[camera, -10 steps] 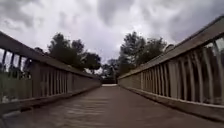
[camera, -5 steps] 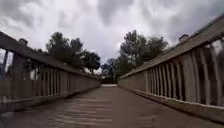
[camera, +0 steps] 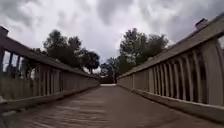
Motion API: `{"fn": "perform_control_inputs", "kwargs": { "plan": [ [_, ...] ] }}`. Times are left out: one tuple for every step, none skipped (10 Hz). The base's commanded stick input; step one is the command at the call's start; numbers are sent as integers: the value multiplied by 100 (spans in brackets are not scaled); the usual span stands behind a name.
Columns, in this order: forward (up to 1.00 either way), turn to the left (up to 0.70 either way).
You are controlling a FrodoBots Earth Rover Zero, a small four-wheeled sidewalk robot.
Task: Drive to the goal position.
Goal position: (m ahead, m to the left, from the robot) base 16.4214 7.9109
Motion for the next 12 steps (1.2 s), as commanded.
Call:
{"fn": "perform_control_inputs", "kwargs": {
  "plan": [
    [85,0],
    [85,0],
    [85,0],
    [85,0],
    [85,0],
    [85,0],
    [85,0],
    [85,0],
    [85,0],
    [85,0],
    [85,0],
    [85,0]
  ]
}}
